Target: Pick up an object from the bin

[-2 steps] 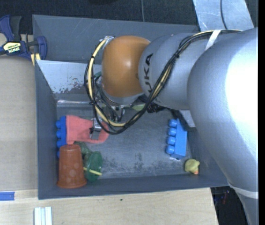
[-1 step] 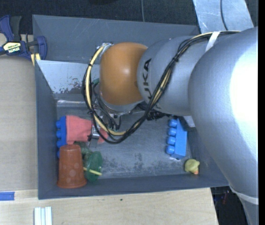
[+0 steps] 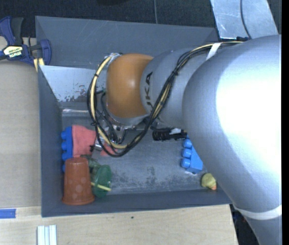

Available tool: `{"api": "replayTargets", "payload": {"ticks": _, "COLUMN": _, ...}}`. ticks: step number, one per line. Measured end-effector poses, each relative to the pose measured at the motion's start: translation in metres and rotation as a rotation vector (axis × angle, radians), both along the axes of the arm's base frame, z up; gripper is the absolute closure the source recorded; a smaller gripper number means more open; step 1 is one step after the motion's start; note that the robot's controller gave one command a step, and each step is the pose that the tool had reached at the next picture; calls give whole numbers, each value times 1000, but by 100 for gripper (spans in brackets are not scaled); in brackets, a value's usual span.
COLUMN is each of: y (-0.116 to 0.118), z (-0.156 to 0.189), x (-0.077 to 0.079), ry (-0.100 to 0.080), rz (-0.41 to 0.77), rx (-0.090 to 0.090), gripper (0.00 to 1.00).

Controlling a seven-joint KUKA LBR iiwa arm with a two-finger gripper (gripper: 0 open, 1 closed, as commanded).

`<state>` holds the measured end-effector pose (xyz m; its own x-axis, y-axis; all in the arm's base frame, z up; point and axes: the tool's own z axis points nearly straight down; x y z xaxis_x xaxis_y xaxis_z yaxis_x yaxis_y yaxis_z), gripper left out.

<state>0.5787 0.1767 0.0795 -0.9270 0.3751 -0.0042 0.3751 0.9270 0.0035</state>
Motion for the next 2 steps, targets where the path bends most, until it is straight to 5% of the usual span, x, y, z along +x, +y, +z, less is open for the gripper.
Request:
{"api": "replayTargets", "payload": {"ticks": 1, "y": -4, "z": -8, "x": 5, "ry": -3, "rz": 153, "rx": 1, "gripper": 100}}
{"api": "replayTargets", "payload": {"ticks": 2, "y": -4, "z": -8, "x": 5, "ry": -3, "rz": 152, "rx": 1, "gripper": 100}}
